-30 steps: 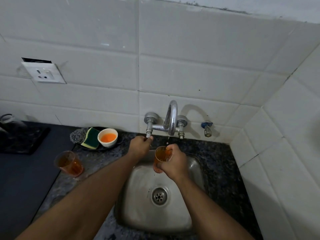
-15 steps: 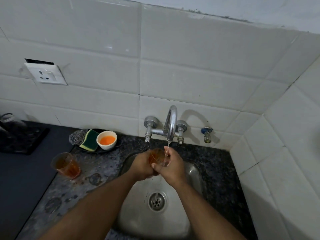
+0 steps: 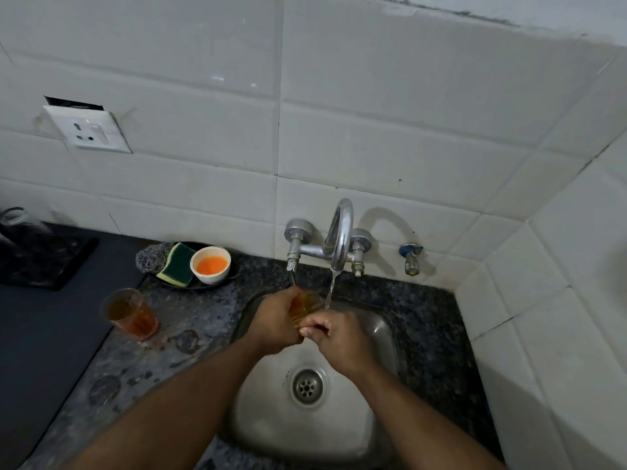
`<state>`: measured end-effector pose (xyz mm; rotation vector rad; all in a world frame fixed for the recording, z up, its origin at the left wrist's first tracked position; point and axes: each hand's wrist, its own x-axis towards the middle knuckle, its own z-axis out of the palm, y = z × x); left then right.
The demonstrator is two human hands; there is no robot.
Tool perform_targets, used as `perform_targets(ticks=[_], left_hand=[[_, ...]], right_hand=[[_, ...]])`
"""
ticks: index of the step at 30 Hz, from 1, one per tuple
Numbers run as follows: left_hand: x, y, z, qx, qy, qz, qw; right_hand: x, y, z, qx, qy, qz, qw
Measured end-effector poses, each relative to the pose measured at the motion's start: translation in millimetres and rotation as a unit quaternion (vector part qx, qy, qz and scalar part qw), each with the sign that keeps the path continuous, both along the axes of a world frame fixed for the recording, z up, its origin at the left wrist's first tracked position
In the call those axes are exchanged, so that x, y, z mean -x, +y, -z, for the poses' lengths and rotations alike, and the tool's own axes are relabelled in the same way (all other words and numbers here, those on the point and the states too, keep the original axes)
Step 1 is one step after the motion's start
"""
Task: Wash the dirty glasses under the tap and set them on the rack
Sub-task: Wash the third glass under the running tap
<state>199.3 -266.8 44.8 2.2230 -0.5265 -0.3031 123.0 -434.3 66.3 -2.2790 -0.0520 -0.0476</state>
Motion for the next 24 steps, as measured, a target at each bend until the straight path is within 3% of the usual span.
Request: perform_targets(ticks=[4, 8, 10, 14, 15, 18, 20, 22, 24], left_hand=[[-8, 9, 0, -0.078, 0.128, 0.081, 0.985], [8, -6, 6, -0.021, -0.011, -0.038, 0.999], [10, -7, 5, 0.008, -0.025, -0.055, 0.998], [-1, 6, -2, -0.042, 0.142, 0.077, 0.986], [0, 5, -3, -0.045, 0.137, 0.073, 0.987], [11, -8, -1, 0.008, -0.008, -0.040, 0.999], [20, -12, 1, 0.059, -0.039, -0.099, 0.993], [17, -7, 0, 0.051, 0.003, -0.056, 0.997], [9, 2, -1, -0.004, 0.137, 0.046, 0.989]], right_hand=[[-1, -15, 8, 0.041, 0.019, -0.077, 0.996], [-6, -5, 4, -0.025, 0.000, -0.015, 1.000], [-6, -6, 5, -0.021, -0.005, -0.036, 0.999], [-7, -26, 11, 0.056, 0.000, -0.120, 0.991], [-7, -25, 10, 0.056, -0.009, -0.112, 0.992], [-10, -13, 7, -0.013, -0.020, -0.045, 0.999], [-10, -10, 5, -0.034, -0.031, -0.040, 0.998], [-8, -19, 6, 0.010, -0.024, -0.098, 0.995], [-8, -34, 5, 0.056, -0.007, -0.163, 0.985]])
